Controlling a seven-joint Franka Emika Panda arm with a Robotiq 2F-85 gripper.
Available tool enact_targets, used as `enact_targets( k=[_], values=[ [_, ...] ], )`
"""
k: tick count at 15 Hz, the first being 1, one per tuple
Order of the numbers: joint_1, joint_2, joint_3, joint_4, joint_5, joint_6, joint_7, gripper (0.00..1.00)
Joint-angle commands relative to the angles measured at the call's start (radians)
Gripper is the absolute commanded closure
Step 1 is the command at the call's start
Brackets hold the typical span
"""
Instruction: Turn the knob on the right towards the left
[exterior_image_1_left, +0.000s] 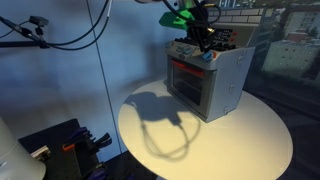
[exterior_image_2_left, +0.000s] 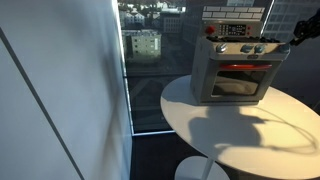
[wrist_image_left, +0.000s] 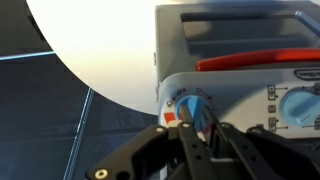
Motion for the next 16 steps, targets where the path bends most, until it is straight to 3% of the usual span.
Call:
enact_targets(
  k=[1,5,6,7,8,10,16],
  values=[
    [0.005,-0.062,-0.008,-0.006,-0.025,-0.133,0.005,0.93],
    [0.006,-0.109,-0.010,0.006,-0.013,-0.327,-0.010,0.94],
    [0.007,-0.120,-0.011,0.011,-0.010,-0.382,-0.014,0.99],
    [0.007,-0.129,-0.012,0.014,-0.010,-0.427,-0.015,0.69],
    [0.006,-0.138,-0.014,0.018,-0.011,-0.473,-0.015,0.68],
    [0.005,-0.156,-0.016,0.022,-0.018,-0.552,-0.014,0.55],
    [0.003,-0.191,-0.024,0.030,-0.039,-0.723,-0.008,0.07]
  ],
)
